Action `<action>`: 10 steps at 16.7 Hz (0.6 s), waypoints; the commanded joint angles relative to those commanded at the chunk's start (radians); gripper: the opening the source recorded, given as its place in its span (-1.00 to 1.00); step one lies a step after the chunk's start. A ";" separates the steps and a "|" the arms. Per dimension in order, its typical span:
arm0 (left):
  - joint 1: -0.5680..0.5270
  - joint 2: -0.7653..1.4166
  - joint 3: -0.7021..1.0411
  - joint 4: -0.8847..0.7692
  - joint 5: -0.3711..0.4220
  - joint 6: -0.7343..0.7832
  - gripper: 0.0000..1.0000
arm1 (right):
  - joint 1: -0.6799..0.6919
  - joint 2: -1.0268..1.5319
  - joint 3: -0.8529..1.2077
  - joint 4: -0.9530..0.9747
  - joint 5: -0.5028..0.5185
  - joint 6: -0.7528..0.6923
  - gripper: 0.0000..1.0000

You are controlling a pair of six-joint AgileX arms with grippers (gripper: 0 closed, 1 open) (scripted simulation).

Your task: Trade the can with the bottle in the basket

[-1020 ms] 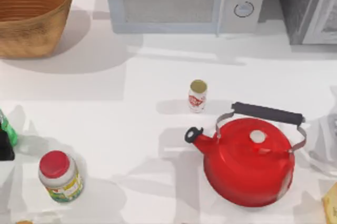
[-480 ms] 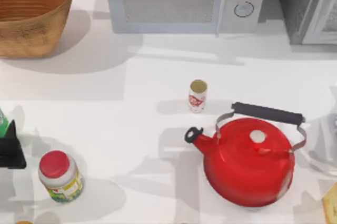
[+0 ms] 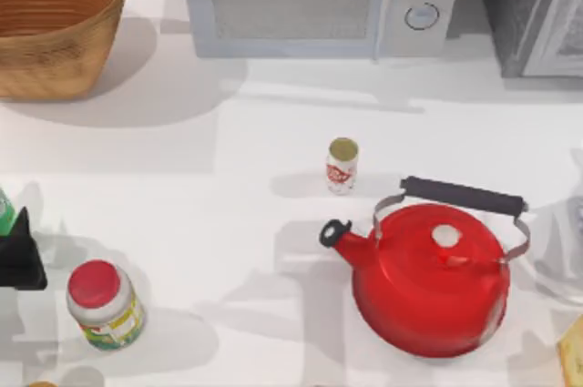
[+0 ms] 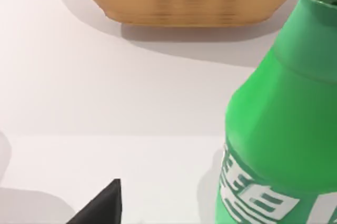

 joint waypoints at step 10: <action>-0.068 0.322 0.135 0.189 -0.058 -0.019 1.00 | 0.000 0.000 0.000 0.000 0.000 0.000 1.00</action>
